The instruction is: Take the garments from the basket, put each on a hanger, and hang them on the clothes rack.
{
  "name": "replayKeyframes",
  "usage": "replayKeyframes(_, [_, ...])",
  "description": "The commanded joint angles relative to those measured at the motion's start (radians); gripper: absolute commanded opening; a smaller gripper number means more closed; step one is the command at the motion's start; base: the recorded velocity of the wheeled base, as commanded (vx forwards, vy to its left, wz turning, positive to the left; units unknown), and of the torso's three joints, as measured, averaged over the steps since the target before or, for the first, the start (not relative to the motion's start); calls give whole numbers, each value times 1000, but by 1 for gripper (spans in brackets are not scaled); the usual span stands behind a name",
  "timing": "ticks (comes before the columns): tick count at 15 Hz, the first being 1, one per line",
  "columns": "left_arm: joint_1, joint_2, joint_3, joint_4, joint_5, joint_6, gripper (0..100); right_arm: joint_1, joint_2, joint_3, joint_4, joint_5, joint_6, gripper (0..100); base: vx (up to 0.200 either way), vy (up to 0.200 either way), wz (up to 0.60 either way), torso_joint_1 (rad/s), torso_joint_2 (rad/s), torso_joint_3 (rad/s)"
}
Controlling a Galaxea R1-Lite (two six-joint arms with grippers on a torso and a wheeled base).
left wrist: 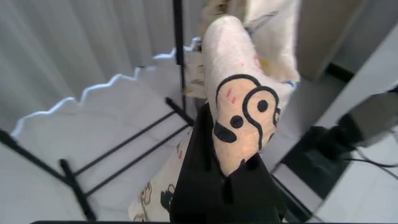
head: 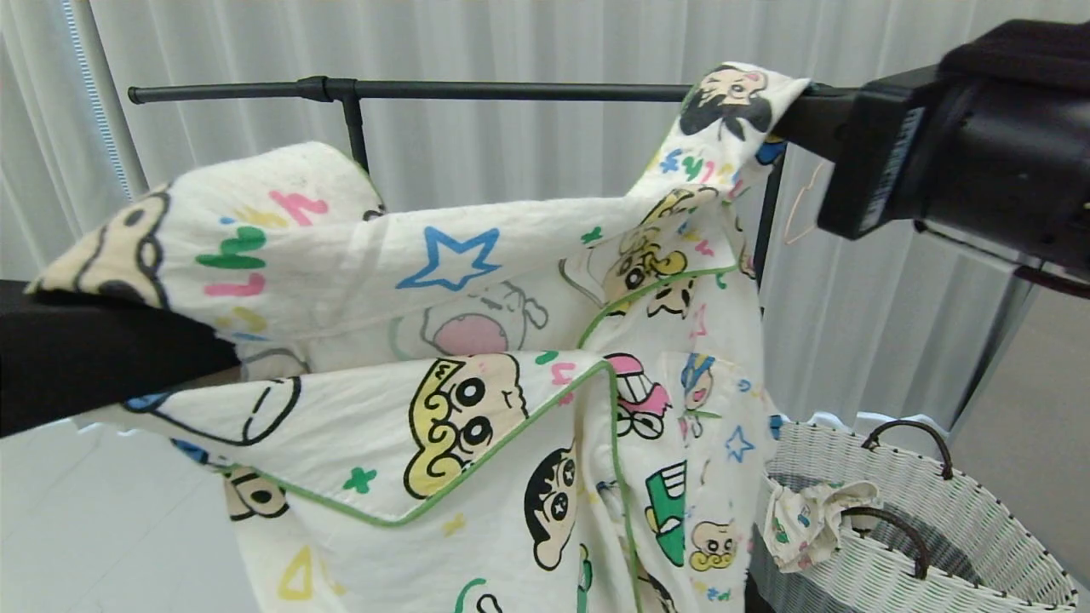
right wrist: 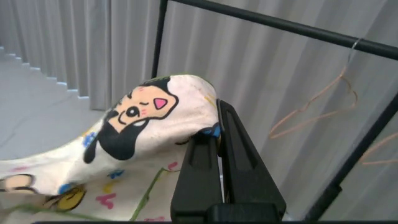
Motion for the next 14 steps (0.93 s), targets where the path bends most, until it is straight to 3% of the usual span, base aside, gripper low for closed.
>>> replayKeyframes(1, [-55,-21,-2,2,1,-23,0,-7,108,-21,-35,13,0,0,0,0,0,0,0,0])
replayKeyframes(7, [-87,-26,22,2,4,-32,0,-69,115,-21,-36,14,0,0,0,0,0,0,0,0])
replayKeyframes(8, [-83,-26,33,2,7,-5,0,-78,107,-20,-32,13,-1,0,0,0,0,0,0,0])
replayKeyframes(9, [-60,-24,53,2,14,73,0,-95,79,-17,-10,13,-3,0,0,0,0,0,0,0])
replayKeyframes(11, [46,-4,58,-4,11,185,0,-113,6,-17,85,11,-3,0,0,0,0,0,0,0])
replayKeyframes(14, [106,71,58,-152,10,236,0,-101,-114,-15,217,21,-3,0,0,0,0,0,0,0])
